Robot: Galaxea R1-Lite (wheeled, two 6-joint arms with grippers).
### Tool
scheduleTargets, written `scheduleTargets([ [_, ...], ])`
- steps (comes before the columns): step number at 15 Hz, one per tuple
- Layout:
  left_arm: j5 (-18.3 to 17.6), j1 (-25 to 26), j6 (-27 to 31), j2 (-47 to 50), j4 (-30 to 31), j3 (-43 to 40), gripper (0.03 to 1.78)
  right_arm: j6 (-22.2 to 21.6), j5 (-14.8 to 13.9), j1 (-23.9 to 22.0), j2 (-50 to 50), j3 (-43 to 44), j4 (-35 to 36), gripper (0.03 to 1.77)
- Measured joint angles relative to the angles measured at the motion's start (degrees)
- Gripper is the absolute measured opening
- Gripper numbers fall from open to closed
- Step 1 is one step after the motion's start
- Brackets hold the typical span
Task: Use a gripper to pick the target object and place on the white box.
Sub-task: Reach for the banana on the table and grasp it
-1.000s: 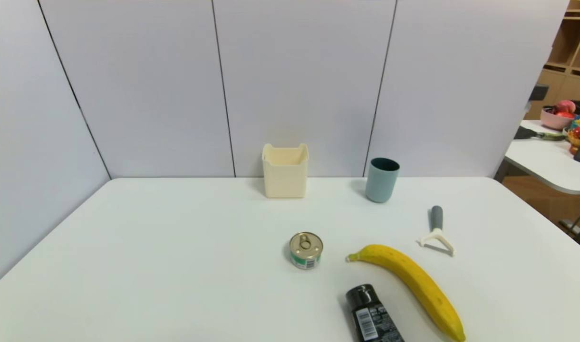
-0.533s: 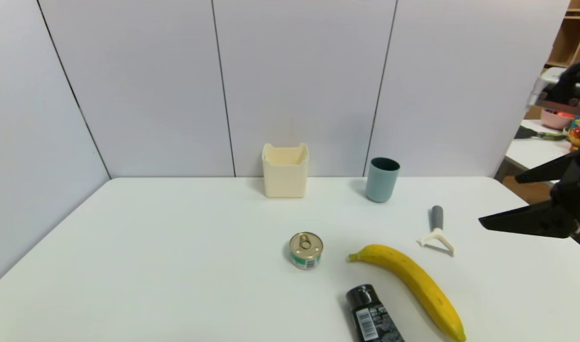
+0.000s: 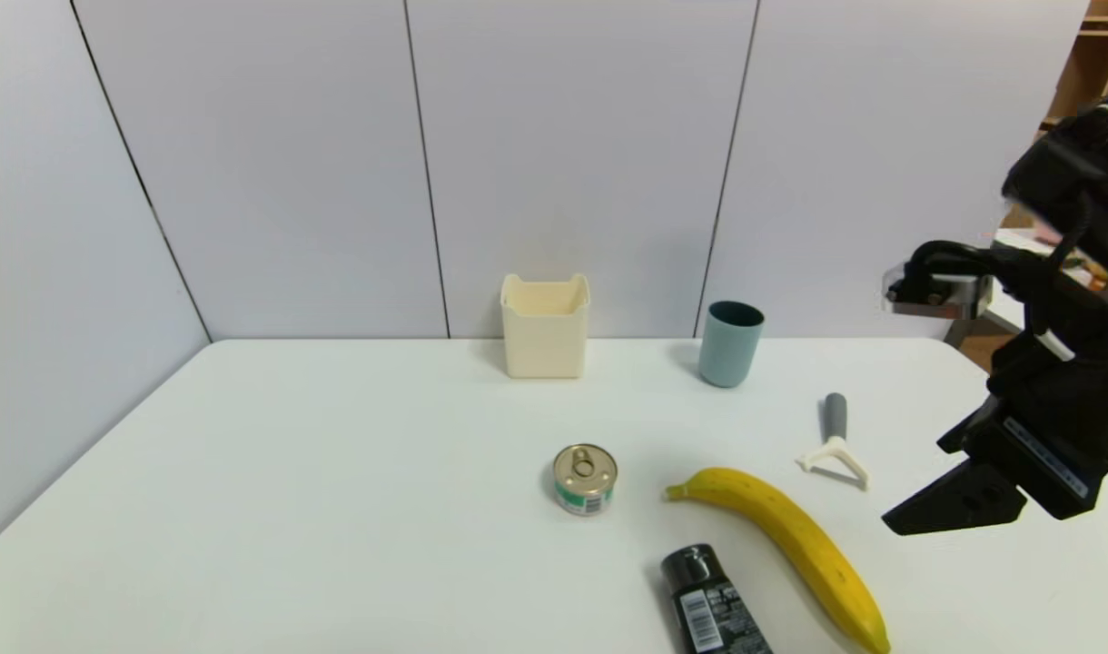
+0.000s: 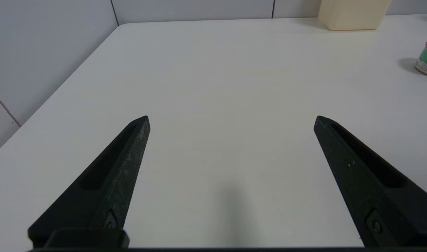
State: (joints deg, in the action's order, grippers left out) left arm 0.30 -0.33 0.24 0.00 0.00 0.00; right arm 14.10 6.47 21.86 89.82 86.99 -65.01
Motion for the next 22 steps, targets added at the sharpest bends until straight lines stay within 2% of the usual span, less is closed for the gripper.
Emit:
scheduleTargets([
  [11, 0.0, 0.0, 0.0, 0.0, 0.0, 0.0, 1.69, -0.2, 0.0, 0.7, 14.4, -0.6, 1.8, 1.7],
  [16, 0.0, 0.0, 0.0, 0.0, 0.0, 0.0, 1.69, -0.2, -0.1, 2.4, 18.8, -1.2, 3.5, 1.7],
  [22, 0.0, 0.0, 0.0, 0.0, 0.0, 0.0, 1.69, -0.2, -1.6, 2.1, 23.3, -2.4, 7.2, 1.7],
])
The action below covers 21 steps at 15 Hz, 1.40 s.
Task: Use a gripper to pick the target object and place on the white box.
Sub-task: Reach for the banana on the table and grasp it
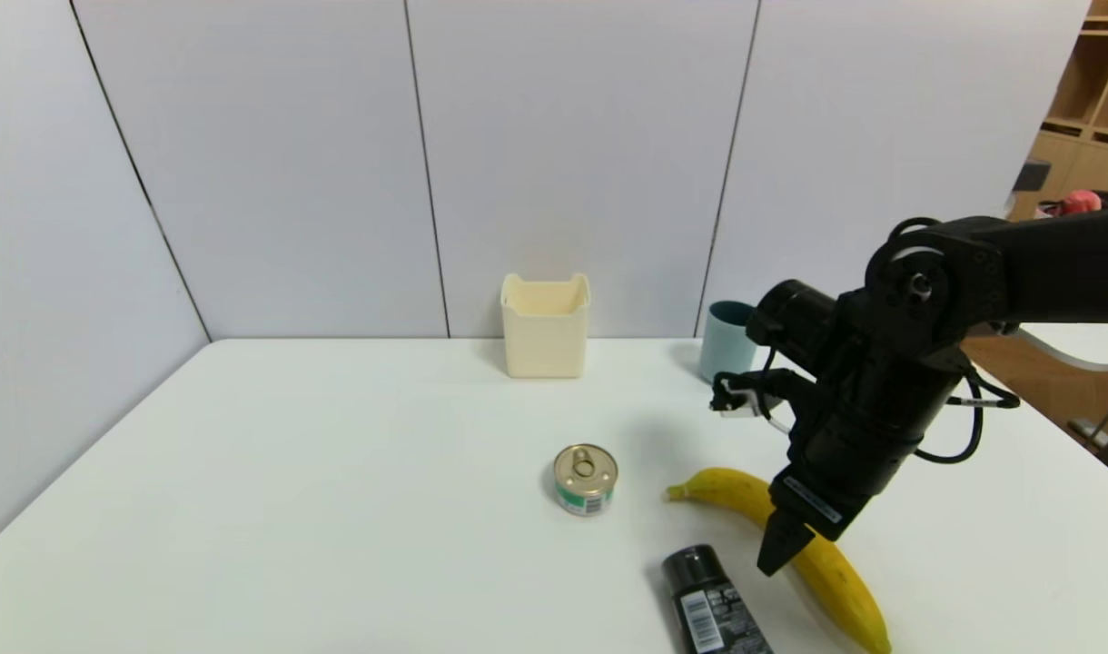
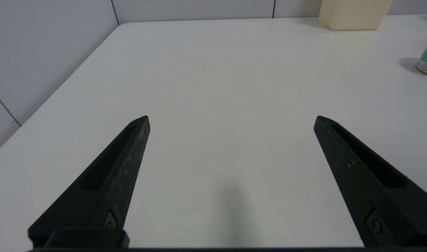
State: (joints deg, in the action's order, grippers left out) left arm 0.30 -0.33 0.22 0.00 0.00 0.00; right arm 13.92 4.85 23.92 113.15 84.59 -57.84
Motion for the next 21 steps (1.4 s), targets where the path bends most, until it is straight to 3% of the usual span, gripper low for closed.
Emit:
scheduleTargets([
  [13, 0.0, 0.0, 0.0, 0.0, 0.0, 0.0, 1.69, 0.3, -0.5, -0.9, 5.8, 0.1, 3.1, 1.69],
  [16, 0.0, 0.0, 0.0, 0.0, 0.0, 0.0, 1.69, 0.3, -0.5, -0.9, 6.3, 0.2, 3.1, 1.19],
  [20, 0.0, 0.0, 0.0, 0.0, 0.0, 0.0, 1.69, 0.2, -0.3, -0.7, 6.4, 0.1, 3.1, 0.79],
  [21, 0.0, 0.0, 0.0, 0.0, 0.0, 0.0, 1.69, 0.1, -0.2, -0.5, 6.3, 0.0, 3.0, 0.59],
])
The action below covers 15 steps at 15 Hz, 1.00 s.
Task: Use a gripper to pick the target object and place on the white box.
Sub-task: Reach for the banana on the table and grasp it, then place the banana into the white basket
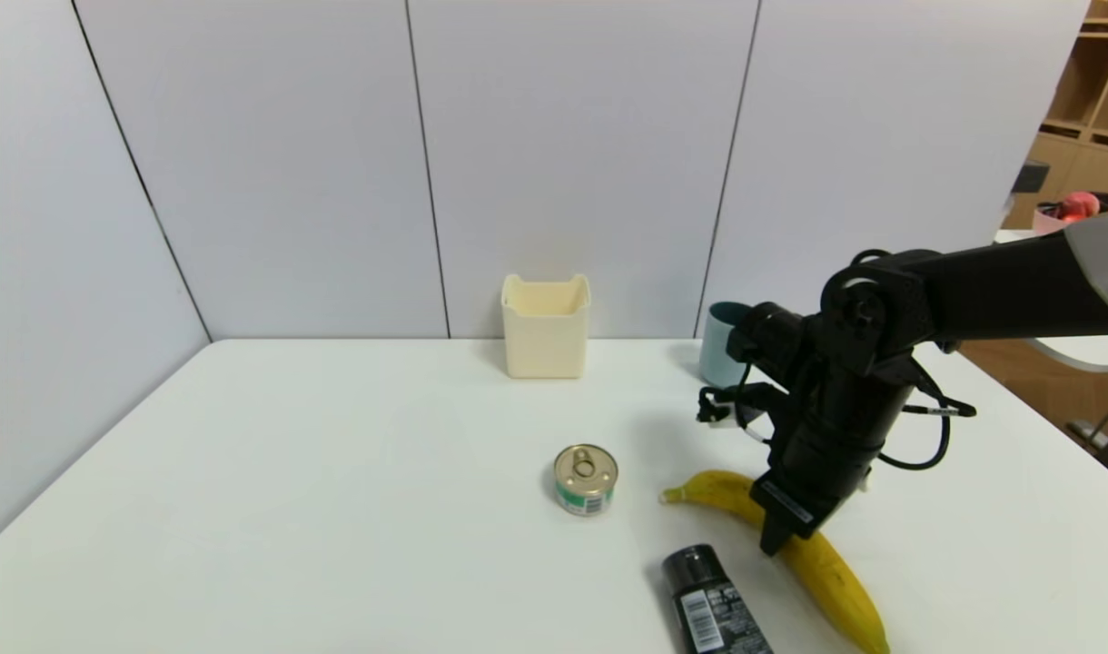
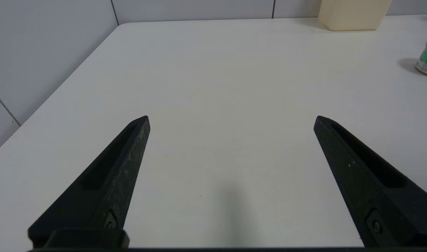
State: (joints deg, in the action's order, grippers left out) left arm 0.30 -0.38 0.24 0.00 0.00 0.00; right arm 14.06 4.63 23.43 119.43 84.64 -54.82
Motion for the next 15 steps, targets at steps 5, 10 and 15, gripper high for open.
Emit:
scheduleTargets([
  [5, 0.0, 0.0, 0.0, 0.0, 0.0, 0.0, 1.69, -0.1, 0.2, 0.7, -1.7, -0.4, -0.2, 0.46],
  [10, 0.0, 0.0, 0.0, 0.0, 0.0, 0.0, 1.69, 0.2, -0.6, 0.3, -7.6, 1.4, 2.5, 0.46],
  [15, 0.0, 0.0, 0.0, 0.0, 0.0, 0.0, 1.69, 0.2, -3.3, -0.6, -13.6, 4.8, 13.0, 0.46],
])
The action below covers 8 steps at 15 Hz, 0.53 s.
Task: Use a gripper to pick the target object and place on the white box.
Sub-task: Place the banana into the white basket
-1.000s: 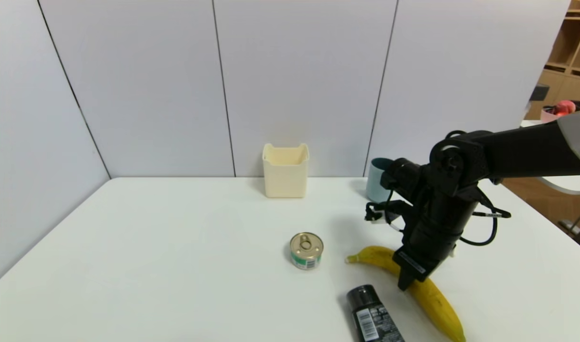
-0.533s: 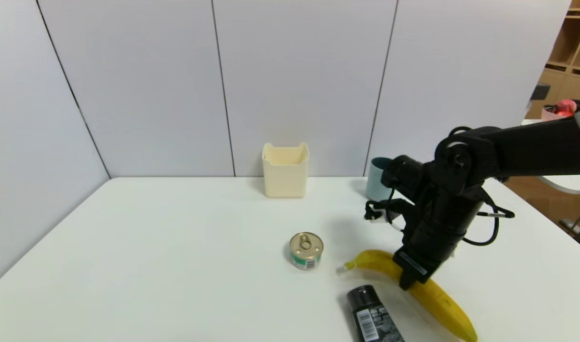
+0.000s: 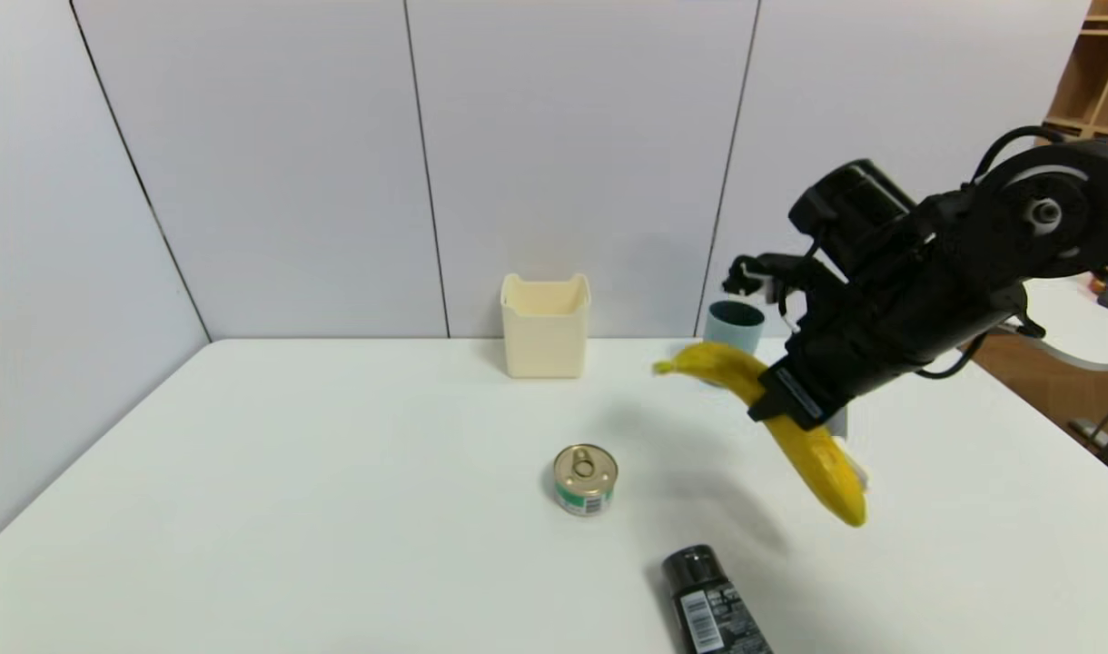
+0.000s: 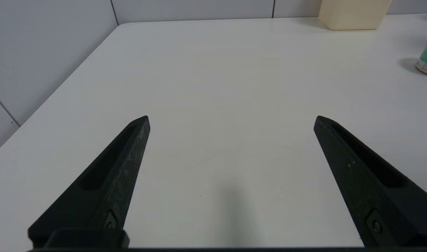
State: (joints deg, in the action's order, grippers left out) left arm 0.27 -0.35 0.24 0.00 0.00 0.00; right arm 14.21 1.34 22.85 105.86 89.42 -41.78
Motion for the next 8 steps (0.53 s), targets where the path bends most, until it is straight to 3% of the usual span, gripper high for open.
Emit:
scheduleTargets([
  [6, 0.0, 0.0, 0.0, 0.0, 0.0, 0.0, 1.69, -3.2, 0.4, 1.5, 0.4, 0.4, 31.2, 0.46],
  [8, 0.0, 0.0, 0.0, 0.0, 0.0, 0.0, 1.69, -3.3, 0.1, 2.0, 2.0, 0.2, 38.4, 0.46],
])
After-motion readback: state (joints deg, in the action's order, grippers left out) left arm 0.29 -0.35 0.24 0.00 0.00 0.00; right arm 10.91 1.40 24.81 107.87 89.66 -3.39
